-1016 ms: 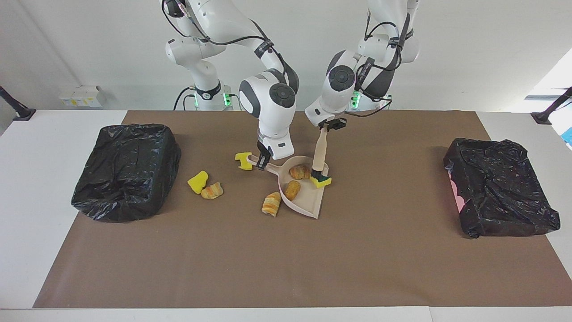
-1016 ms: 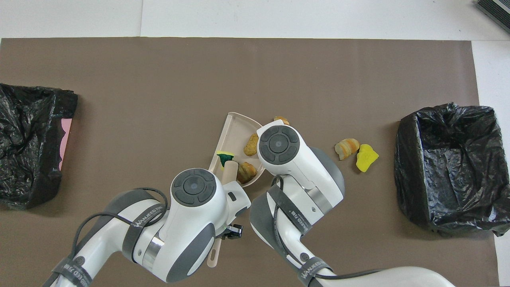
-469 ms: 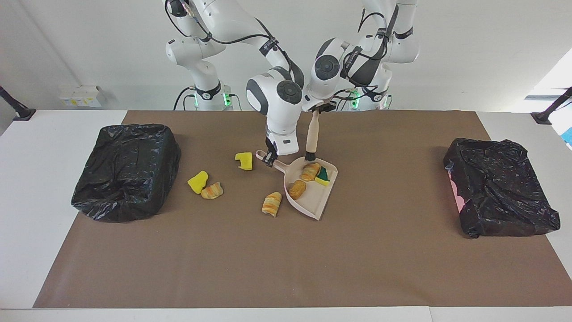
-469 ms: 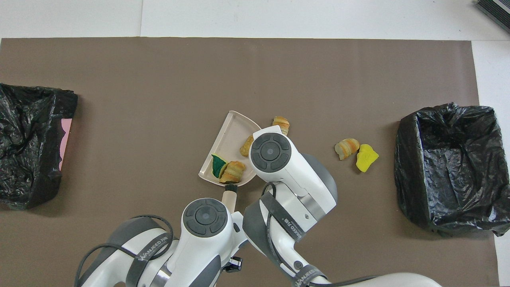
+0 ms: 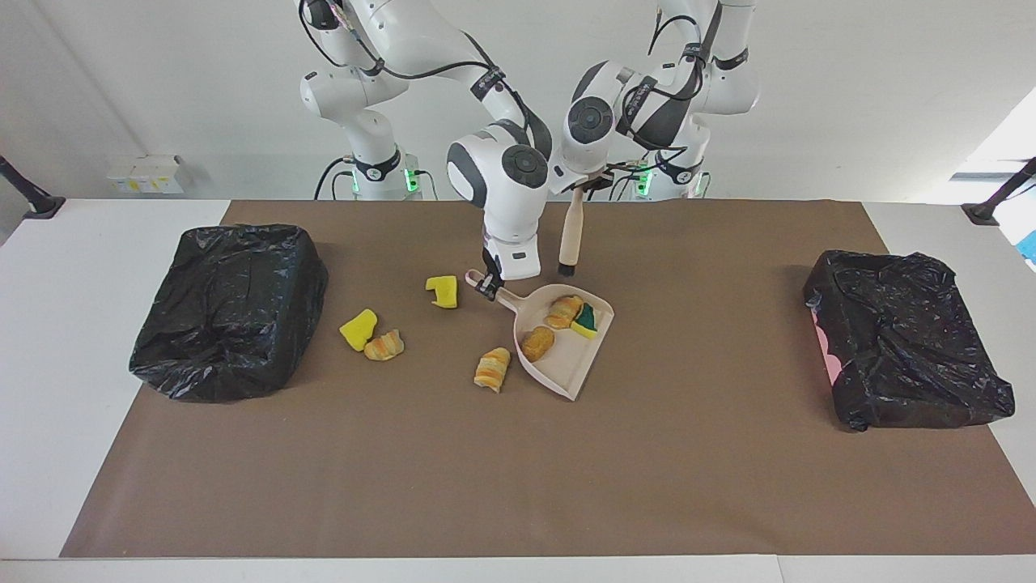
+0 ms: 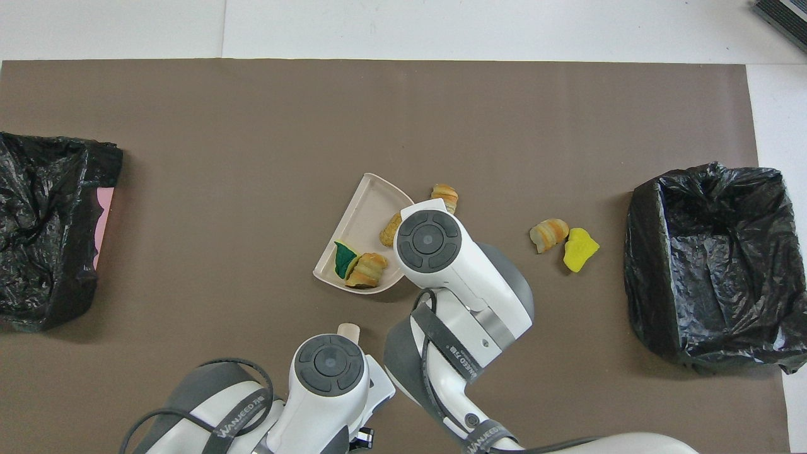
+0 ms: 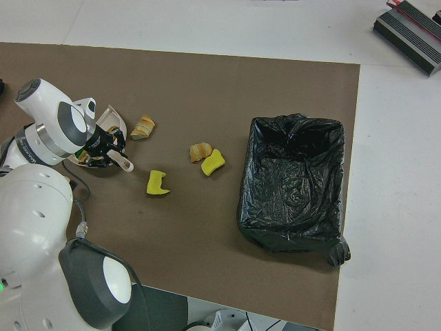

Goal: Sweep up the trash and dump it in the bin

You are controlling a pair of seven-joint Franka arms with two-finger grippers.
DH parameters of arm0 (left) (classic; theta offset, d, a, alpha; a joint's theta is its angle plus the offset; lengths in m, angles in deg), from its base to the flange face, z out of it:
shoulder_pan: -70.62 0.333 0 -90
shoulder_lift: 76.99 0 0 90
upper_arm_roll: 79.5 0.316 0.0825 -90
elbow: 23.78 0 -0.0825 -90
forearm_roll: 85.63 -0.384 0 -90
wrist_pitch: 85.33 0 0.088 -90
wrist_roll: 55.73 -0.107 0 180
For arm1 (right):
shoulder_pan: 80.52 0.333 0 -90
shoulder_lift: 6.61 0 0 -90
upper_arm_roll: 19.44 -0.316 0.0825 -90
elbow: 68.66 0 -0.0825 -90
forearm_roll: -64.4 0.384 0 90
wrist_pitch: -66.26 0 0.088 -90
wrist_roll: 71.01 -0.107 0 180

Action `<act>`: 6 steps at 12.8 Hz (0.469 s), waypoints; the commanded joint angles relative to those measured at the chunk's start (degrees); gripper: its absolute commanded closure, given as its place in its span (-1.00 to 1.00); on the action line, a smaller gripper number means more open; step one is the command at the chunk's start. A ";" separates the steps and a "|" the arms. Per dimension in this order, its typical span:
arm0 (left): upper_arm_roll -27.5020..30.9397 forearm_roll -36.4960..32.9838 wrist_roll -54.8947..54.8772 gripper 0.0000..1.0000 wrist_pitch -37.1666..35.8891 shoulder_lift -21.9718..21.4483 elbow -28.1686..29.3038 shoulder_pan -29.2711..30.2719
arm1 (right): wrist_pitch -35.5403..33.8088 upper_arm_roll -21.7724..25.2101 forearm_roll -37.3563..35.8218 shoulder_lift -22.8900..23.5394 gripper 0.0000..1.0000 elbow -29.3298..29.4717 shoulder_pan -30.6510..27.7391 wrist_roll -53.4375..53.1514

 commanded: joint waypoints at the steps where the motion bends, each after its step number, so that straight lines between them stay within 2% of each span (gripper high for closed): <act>1: -2.07 3.92 6.12 1.00 7.62 -6.69 6.42 -0.97 | -2.35 -0.24 1.08 -2.16 1.00 1.59 -2.76 4.61; 4: -2.69 7.80 7.45 1.00 12.64 -6.70 8.18 -1.50 | -5.87 -0.24 1.95 -4.62 1.00 2.92 -7.50 13.12; 6: -5.67 9.91 7.63 1.00 18.61 -6.44 10.47 -1.76 | -7.63 -0.15 3.44 -6.38 1.00 3.10 -11.98 19.54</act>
